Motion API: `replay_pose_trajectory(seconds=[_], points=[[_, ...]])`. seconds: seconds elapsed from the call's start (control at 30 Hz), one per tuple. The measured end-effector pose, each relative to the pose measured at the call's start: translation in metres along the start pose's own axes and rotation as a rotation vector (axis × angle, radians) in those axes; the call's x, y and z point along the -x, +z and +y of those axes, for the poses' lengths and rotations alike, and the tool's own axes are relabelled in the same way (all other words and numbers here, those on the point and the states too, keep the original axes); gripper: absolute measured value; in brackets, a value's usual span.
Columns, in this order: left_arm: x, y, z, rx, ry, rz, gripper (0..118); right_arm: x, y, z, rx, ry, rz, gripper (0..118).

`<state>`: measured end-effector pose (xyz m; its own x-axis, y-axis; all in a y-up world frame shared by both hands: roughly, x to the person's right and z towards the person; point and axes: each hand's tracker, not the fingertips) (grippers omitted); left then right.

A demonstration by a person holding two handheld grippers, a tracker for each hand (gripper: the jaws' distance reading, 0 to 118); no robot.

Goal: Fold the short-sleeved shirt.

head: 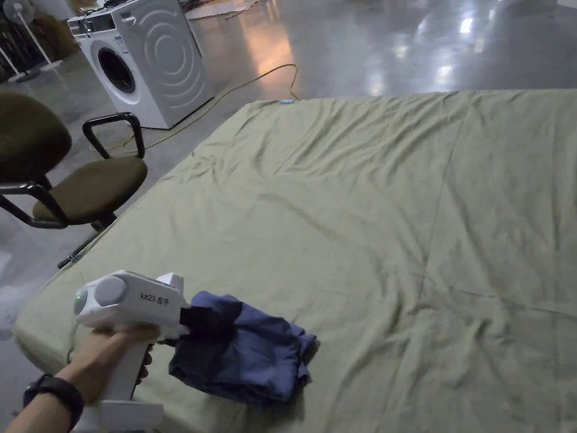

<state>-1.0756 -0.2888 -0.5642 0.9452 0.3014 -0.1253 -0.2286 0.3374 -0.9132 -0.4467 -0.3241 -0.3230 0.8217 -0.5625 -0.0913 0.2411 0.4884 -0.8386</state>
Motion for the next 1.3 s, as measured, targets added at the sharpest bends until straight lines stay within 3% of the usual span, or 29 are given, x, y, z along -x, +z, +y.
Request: replay_pose_trajectory(seconds=[0.07,0.13,0.27,0.33,0.5,0.57,0.63,0.73,0.8,0.9,1.03,1.1,1.2,1.3], points=[[-0.011,-0.005,-0.001,-0.056,-0.075,0.108,72,0.001,0.0,0.0,0.008,-0.013,-0.007,1],[-0.016,-0.003,0.007,-0.141,-0.127,0.302,75,0.002,0.004,0.001,0.009,-0.016,-0.018,1],[-0.03,0.067,0.014,-0.314,-0.203,0.44,76,-0.009,0.021,0.007,-0.034,0.031,-0.009,1],[-0.056,0.113,0.007,-0.379,-0.251,0.391,76,-0.009,0.031,0.015,-0.085,0.066,-0.022,1],[-0.173,0.206,-0.068,-0.595,-0.542,0.192,76,0.004,0.081,0.052,-0.325,0.159,-0.095,1],[-0.214,0.221,-0.1,-0.692,-0.566,0.151,76,0.013,0.108,0.06,-0.433,0.195,-0.107,1],[-0.244,0.226,-0.131,-0.873,-0.563,0.119,76,0.02,0.131,0.066,-0.539,0.207,-0.133,1],[-0.29,0.22,-0.178,-1.143,-0.454,0.073,75,0.029,0.157,0.07,-0.72,0.179,-0.155,1],[-0.307,0.21,-0.196,-1.202,-0.44,0.006,75,0.038,0.174,0.07,-0.788,0.251,-0.204,1],[-0.33,0.204,-0.223,-1.228,-0.383,0.02,75,0.057,0.193,0.061,-0.845,0.373,-0.338,1],[-0.339,0.201,-0.237,-1.192,-0.477,0.135,73,0.062,0.209,0.047,-0.881,0.378,-0.32,1],[-0.335,0.201,-0.245,-1.198,-0.495,0.11,67,0.064,0.213,0.04,-0.918,0.417,-0.373,1],[-0.335,0.201,-0.25,-1.192,-0.512,0.037,16,0.06,0.214,0.037,-0.946,0.437,-0.405,1],[-0.342,0.195,-0.249,-1.142,-0.549,0.01,5,0.052,0.213,0.038,-0.923,0.381,-0.403,1]])
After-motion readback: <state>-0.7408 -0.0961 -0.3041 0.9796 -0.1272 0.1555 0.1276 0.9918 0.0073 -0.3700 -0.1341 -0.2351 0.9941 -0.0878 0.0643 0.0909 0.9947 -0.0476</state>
